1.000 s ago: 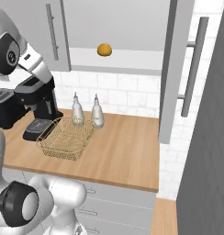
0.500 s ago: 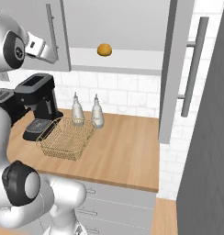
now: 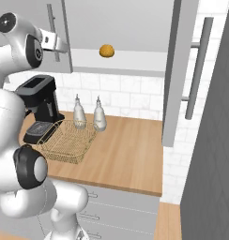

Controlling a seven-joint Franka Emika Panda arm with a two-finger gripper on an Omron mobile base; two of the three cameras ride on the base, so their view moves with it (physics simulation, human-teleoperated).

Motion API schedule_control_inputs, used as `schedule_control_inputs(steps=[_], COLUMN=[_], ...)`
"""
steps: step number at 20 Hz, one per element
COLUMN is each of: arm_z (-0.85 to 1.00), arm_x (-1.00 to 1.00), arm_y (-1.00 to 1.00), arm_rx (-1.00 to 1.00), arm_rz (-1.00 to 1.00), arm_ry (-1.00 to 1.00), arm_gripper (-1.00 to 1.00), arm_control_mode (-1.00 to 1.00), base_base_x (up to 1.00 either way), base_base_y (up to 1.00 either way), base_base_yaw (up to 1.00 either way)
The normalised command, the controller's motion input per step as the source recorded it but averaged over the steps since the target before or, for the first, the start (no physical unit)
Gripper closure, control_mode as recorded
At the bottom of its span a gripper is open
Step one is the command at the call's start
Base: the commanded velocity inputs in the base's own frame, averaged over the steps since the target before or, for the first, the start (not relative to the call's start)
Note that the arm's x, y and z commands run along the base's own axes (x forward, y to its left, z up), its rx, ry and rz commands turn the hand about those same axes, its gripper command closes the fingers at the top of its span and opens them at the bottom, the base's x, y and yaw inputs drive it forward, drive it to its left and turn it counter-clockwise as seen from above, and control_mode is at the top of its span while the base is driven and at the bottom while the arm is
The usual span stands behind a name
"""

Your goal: Open the cabinet, pick up the bread from the cabinet and place it in the basket. Then move the basket to the dining counter.

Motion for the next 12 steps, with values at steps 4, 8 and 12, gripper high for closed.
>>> schedule_control_inputs(steps=[4,8,12], arm_z=[0.01,0.0,-0.03], arm_x=[0.57,0.31,0.29], arm_y=[0.0,0.0,0.02], arm_rx=[-0.07,-0.06,-0.07], arm_rz=[0.09,0.07,0.06], arm_ry=[0.0,-0.03,-0.16], arm_gripper=[-1.0,-1.0,-1.0], arm_control_mode=[-1.0,-1.0,-1.0], base_base_x=[0.0,0.0,0.0], base_base_y=[0.0,0.0,0.0], base_base_yaw=[0.0,0.0,0.0])
